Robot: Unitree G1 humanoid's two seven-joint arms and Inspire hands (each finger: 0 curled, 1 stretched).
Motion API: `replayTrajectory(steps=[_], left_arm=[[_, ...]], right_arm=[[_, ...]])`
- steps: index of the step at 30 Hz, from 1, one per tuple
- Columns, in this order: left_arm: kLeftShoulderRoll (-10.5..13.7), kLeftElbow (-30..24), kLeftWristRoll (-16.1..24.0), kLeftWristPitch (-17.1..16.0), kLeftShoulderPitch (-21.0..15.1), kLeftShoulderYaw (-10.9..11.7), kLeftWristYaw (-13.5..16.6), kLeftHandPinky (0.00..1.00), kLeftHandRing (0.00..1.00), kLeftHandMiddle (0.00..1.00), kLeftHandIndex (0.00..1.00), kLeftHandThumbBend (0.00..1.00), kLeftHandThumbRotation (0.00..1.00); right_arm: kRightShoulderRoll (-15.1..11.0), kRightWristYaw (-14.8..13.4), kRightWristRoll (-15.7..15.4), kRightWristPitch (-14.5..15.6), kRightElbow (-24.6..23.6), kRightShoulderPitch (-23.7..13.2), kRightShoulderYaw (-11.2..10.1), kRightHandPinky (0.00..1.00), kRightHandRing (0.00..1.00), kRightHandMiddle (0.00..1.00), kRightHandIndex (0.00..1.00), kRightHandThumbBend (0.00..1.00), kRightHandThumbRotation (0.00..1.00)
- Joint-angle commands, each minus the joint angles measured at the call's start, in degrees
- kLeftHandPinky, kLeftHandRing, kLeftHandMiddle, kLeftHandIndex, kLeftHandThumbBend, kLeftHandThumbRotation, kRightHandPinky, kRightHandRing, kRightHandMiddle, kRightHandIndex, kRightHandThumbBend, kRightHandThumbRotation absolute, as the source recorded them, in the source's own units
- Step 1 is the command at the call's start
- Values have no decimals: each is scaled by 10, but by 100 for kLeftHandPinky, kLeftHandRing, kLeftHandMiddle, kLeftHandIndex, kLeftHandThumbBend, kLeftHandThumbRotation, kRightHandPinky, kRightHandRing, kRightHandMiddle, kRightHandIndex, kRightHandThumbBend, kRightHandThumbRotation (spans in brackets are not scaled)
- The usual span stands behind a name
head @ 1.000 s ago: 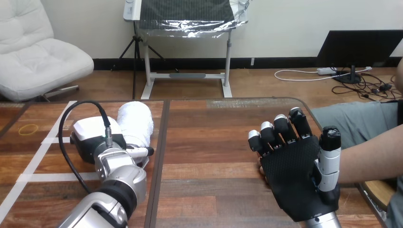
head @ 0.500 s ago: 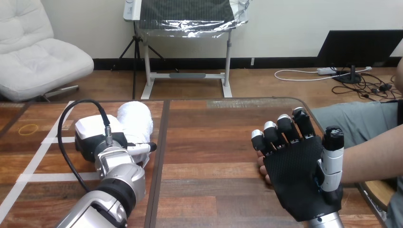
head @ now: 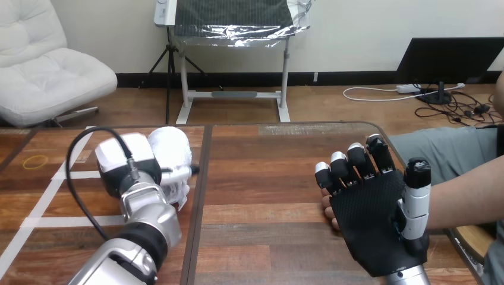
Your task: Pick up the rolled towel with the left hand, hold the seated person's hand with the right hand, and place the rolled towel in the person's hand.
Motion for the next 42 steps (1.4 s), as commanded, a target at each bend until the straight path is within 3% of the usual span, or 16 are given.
replayTrajectory(steps=[1, 6, 11, 18, 26, 42], left_arm=[[27, -35, -29, -78, 7, 41, 96, 32, 39, 50, 66, 75, 46], [36, -40, -54, -158, 26, 61, 139, 20, 26, 36, 58, 70, 16], [42, -37, -62, -208, 37, 67, 168, 14, 19, 28, 54, 67, 5], [48, -29, -69, -258, 47, 72, 187, 12, 17, 25, 52, 65, 1], [51, -30, -74, -283, 55, 75, 193, 14, 19, 28, 52, 63, 0], [55, -27, -76, -294, 64, 75, 188, 18, 24, 34, 53, 63, 0]], right_arm=[[34, 5, 6, -5, 6, -38, -7, 31, 37, 42, 43, 91, 25], [33, 7, 7, -4, 8, -39, -8, 31, 37, 42, 43, 91, 25], [32, 9, 5, -6, 9, -40, -8, 30, 37, 42, 43, 91, 25], [32, 7, 7, -4, 9, -40, -8, 30, 37, 42, 43, 91, 25], [32, 7, 7, -2, 11, -41, -8, 30, 37, 42, 43, 91, 25], [32, 7, 9, 0, 9, -41, -8, 30, 37, 42, 43, 92, 25]])
